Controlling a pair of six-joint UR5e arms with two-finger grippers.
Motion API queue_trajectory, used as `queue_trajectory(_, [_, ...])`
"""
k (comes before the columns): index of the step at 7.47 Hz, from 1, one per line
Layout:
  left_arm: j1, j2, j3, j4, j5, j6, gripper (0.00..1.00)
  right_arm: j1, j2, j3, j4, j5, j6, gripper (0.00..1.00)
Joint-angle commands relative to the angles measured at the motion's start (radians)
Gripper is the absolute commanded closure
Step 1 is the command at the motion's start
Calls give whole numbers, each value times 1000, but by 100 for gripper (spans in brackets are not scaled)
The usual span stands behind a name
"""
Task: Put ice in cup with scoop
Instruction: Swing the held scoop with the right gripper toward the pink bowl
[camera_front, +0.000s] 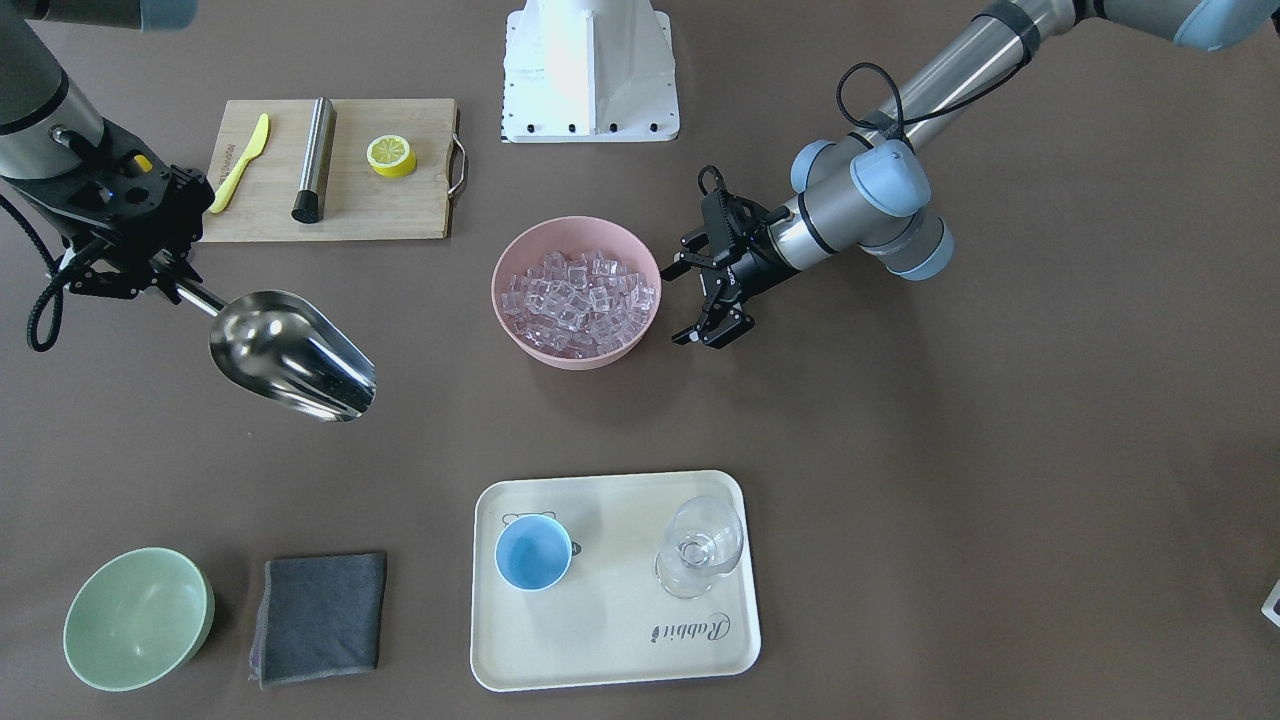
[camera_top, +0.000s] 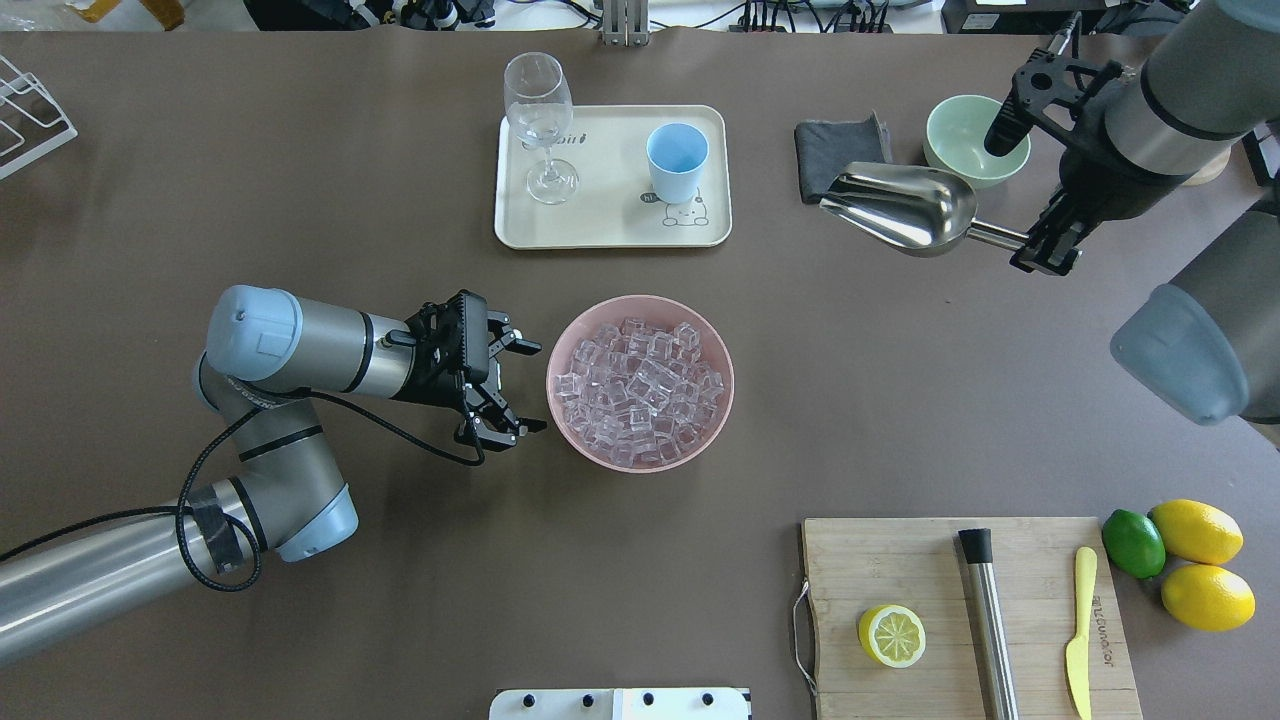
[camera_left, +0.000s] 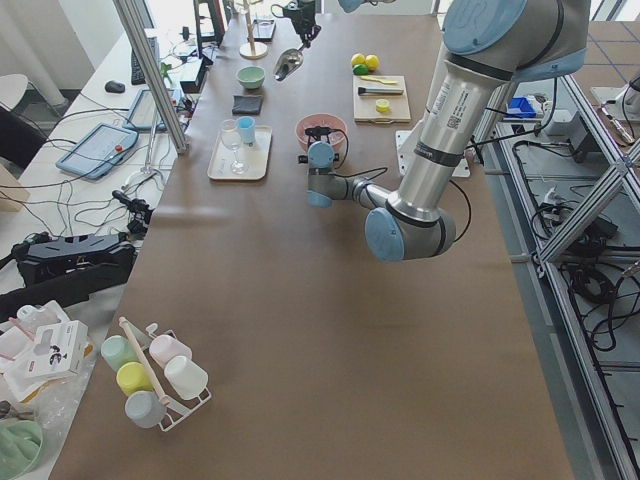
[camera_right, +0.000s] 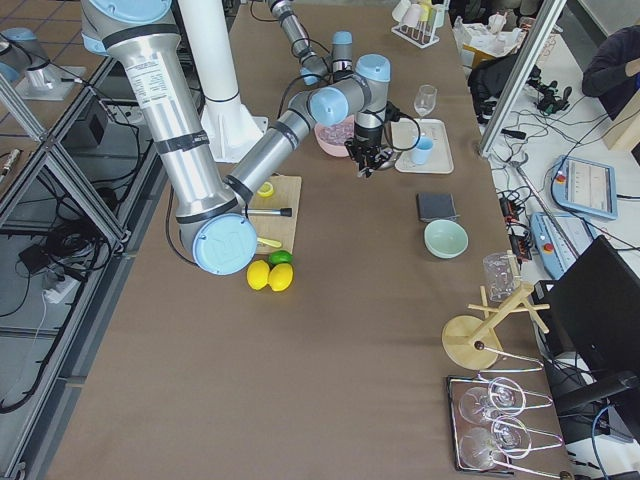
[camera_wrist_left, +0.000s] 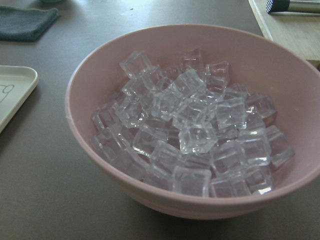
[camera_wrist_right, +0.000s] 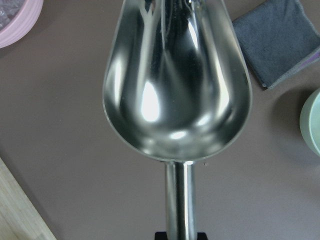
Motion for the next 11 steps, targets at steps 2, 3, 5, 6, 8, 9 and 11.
queue_trajectory(2, [1, -1, 1, 0, -6, 0, 2, -113, 160, -22, -249, -38, -121, 100])
queue_trajectory(3, [1, -1, 1, 0, -6, 0, 2, -136, 195, -22, -319, -56, -114, 100])
queue_trajectory(5, [1, -2, 0, 0, -4, 0, 2, -203, 258, 28, -483, -102, -109, 100])
queue_trajectory(6, [1, -2, 0, 0, -4, 0, 2, -245, 283, 74, -574, -136, -117, 100])
queue_trajectory(8, [1, -4, 0, 0, -6, 0, 2, -291, 358, 59, -701, -140, -117, 100])
queue_trajectory(9, [1, -4, 0, 0, -4, 0, 2, -302, 392, 15, -746, -139, -117, 100])
queue_trajectory(11, [1, -4, 0, -8, -4, 0, 2, -303, 476, -78, -811, -139, -107, 100])
